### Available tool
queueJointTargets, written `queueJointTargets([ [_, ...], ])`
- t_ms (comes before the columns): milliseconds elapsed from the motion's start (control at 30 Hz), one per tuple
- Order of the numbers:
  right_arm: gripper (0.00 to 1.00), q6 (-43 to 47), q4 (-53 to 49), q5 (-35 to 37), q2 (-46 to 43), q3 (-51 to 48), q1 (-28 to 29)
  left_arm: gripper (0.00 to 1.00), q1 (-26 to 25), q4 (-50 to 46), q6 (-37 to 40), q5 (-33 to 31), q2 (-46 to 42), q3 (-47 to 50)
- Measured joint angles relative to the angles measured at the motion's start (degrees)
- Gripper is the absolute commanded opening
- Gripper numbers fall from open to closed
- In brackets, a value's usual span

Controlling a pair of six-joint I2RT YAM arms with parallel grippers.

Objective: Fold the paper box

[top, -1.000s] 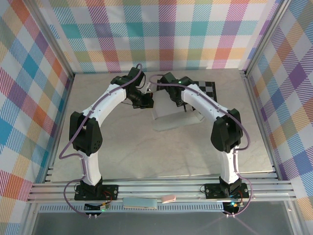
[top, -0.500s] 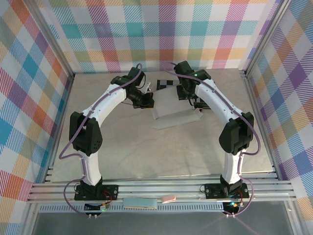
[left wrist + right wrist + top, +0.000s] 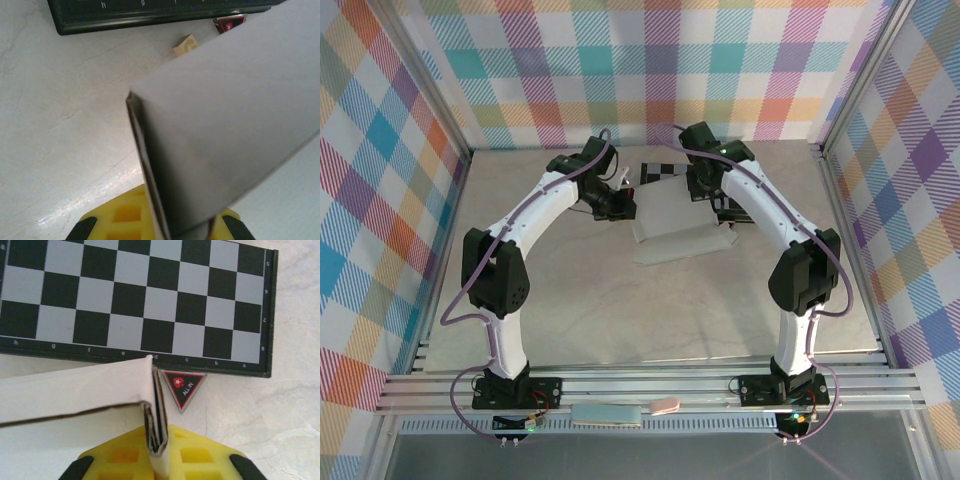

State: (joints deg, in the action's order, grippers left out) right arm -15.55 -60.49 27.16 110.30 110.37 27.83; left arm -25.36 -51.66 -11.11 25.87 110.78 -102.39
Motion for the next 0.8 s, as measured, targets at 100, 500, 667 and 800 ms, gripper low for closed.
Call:
queueJointTargets([
  [100,0.0,-0.09,-0.5,2.75,0.5,0.0,0.63,0.0,-0.07,0.31,0.0,0.17,0.0,-0.2],
  [500,0.0,-5.49,-8.52,20.94,7.41,7.87,7.17,0.0,-0.26,0.26,-0.02,-0.07,0.0,-0.26],
  [667,0.18,-4.98,-6.54,16.61,5.99,5.99,6.8,0.0,0.0,-1.16,-0.02,-1.16,0.0,-0.26],
  [800,0.44,-3.08,-1.64,8.22,0.7,-0.83,4.24,0.0,-0.07,-1.05,0.0,-0.9,0.0,-0.31],
])
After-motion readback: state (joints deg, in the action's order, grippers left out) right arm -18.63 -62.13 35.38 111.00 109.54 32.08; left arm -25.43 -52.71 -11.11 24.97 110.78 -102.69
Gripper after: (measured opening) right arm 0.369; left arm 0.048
